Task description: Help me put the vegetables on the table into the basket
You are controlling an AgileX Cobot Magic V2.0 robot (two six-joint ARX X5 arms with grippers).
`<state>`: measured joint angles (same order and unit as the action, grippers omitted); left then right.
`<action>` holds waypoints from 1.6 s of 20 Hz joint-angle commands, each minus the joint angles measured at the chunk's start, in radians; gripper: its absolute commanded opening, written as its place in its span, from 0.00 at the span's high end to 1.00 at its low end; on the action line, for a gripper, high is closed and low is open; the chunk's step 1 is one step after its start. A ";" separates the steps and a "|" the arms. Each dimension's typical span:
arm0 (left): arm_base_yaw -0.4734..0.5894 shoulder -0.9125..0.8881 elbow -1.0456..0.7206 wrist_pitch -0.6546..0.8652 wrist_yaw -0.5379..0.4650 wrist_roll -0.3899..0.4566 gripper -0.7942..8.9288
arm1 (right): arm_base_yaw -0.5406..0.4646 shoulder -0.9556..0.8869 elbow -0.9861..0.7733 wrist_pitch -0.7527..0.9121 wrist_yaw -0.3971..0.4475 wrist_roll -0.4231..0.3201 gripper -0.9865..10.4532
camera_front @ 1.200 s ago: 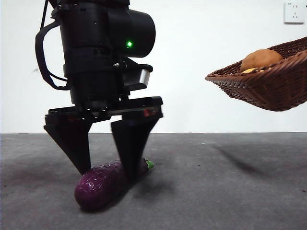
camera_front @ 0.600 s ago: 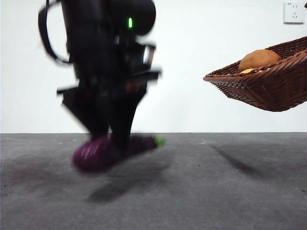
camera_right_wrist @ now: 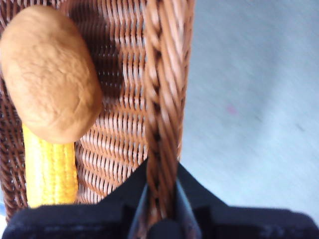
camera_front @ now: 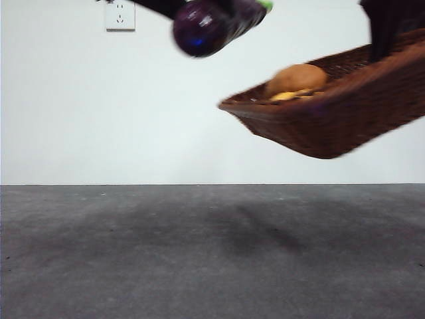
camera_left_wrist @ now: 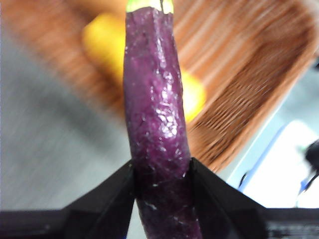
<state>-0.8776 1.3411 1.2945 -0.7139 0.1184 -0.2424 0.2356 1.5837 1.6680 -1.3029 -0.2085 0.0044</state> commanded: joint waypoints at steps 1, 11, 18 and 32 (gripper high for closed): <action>-0.022 0.003 -0.004 0.068 0.048 -0.085 0.93 | 0.065 0.003 -0.004 0.010 -0.007 0.055 0.92; -0.045 0.015 -0.005 0.161 -0.011 -0.308 0.68 | 0.264 0.003 -0.004 0.032 -0.008 0.127 0.92; -0.045 0.017 -0.004 0.157 -0.014 -0.327 0.45 | 0.282 0.003 -0.004 0.013 -0.010 0.134 0.92; -0.045 -0.380 -0.004 -0.154 -0.014 -0.102 0.92 | -0.035 0.018 -0.004 0.021 -0.005 0.034 0.92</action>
<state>-0.9230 0.9634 1.2945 -0.8711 0.1070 -0.3653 0.1978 1.5917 1.6676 -1.2919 -0.2070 0.0517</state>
